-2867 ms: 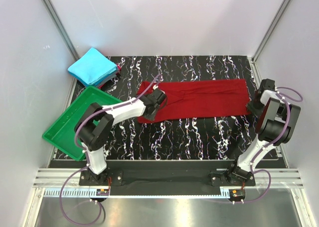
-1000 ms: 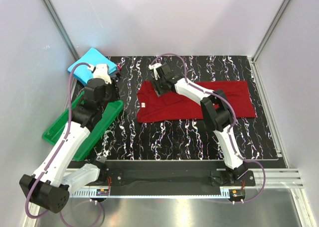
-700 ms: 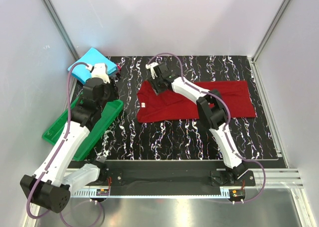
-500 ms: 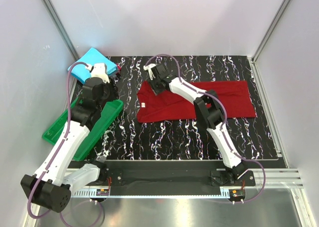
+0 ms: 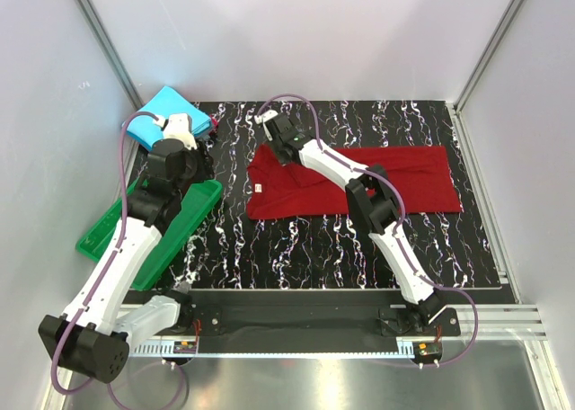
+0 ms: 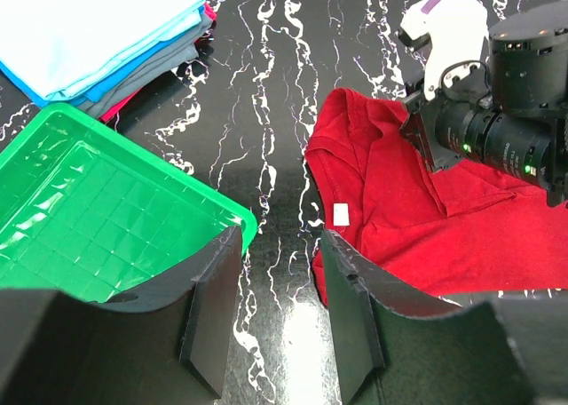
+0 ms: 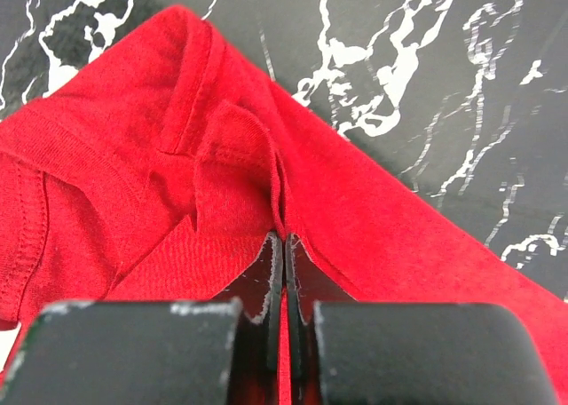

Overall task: Fold and stack the t-shirts
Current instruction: Fold the tshirt

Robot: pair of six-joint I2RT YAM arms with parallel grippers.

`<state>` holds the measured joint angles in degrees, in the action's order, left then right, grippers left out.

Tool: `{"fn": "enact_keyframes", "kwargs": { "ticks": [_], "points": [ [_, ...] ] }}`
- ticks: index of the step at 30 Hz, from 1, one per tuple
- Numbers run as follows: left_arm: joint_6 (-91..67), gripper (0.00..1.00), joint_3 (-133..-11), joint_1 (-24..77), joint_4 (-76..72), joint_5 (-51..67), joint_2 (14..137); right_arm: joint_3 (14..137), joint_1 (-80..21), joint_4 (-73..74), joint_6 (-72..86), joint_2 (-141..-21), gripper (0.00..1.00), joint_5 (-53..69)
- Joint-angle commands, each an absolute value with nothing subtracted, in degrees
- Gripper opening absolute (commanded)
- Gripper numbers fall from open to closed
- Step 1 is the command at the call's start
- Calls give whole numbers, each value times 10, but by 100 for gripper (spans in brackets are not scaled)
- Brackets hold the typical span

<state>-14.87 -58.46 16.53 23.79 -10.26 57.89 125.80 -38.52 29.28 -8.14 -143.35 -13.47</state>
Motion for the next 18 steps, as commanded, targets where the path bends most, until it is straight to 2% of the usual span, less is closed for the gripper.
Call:
{"fn": "enact_keyframes", "kwargs": {
  "ticks": [1, 18],
  "points": [
    [-152, 46, -586, 161, 204, -88, 579, 1291, -387, 283, -85, -1421, 0, -159],
    [-150, 46, -586, 159, 203, -84, 577, 1299, -388, 281, -22, -1407, 0, -253]
  ]
}}
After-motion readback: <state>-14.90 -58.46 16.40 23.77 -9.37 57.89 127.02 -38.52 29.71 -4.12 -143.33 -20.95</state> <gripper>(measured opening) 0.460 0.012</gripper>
